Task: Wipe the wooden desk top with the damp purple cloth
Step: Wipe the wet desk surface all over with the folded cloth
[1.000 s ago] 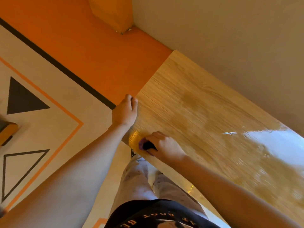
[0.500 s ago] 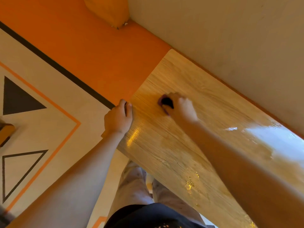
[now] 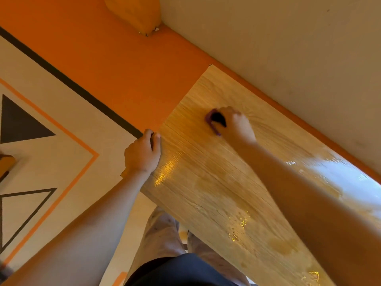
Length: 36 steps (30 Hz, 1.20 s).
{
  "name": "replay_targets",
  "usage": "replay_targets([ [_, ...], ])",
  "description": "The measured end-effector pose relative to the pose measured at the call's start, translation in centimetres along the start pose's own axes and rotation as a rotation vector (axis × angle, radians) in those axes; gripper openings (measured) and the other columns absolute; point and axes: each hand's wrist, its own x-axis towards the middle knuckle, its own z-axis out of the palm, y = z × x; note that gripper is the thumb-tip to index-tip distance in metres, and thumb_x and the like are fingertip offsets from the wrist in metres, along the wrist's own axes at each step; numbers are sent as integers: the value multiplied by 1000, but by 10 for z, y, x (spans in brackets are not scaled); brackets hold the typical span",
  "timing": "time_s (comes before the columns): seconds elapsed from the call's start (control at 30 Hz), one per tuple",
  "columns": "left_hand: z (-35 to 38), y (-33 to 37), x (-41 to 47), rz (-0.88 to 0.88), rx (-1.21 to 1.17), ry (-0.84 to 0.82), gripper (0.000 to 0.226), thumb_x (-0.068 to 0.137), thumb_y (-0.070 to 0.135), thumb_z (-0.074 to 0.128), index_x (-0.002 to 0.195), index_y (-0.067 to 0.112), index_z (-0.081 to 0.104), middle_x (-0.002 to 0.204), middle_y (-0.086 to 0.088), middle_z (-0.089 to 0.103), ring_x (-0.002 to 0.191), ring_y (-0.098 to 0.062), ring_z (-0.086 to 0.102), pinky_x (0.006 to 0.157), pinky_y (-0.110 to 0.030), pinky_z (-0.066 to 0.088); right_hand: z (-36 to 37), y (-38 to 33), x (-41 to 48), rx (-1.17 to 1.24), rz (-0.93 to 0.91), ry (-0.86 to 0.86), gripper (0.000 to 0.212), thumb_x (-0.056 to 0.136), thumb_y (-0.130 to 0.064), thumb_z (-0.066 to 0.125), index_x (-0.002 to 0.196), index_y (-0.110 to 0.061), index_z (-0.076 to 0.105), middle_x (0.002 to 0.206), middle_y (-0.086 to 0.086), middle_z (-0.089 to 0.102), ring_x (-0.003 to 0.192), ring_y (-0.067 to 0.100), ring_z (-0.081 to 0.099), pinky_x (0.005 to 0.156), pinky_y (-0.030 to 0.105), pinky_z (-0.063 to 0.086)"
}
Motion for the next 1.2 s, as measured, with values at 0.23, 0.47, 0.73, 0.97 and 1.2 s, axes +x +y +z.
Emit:
replay_targets([
  [0.23,0,-2,-1,-16,17,-27,29,102,40,33,84,22,46,52,13,39,43,-6,38,43,-20,20,16,4,-1,-49,19,67,28,89,-17,61,117,-14,61,113,7,63,97,24,62,81,34,55],
  [0.47,1,-1,1,-16,-14,-26,31,101,44,34,83,22,48,53,10,43,43,-8,41,42,-20,23,25,-7,-38,48,-279,-162,19,85,-18,64,105,-19,65,97,3,64,90,20,62,68,39,57],
  [0.73,0,-1,1,-27,-14,-38,35,98,50,33,77,25,47,51,11,43,43,-8,42,44,-20,24,-58,77,53,-101,152,208,17,91,-13,57,106,-15,65,106,0,62,91,15,58,81,27,50],
  [0.97,-1,1,1,-16,-22,-30,34,98,51,34,74,28,41,50,13,40,43,-9,41,44,-20,23,2,28,-18,-30,-65,58,24,87,-15,63,111,-16,64,108,4,63,96,20,61,80,32,54],
  [1.2,0,0,1,-10,-22,-26,32,97,51,32,74,29,39,49,14,38,42,-7,39,44,-19,20,-33,62,18,-71,0,87,23,90,-20,60,113,-16,62,109,3,61,91,16,60,79,29,53],
])
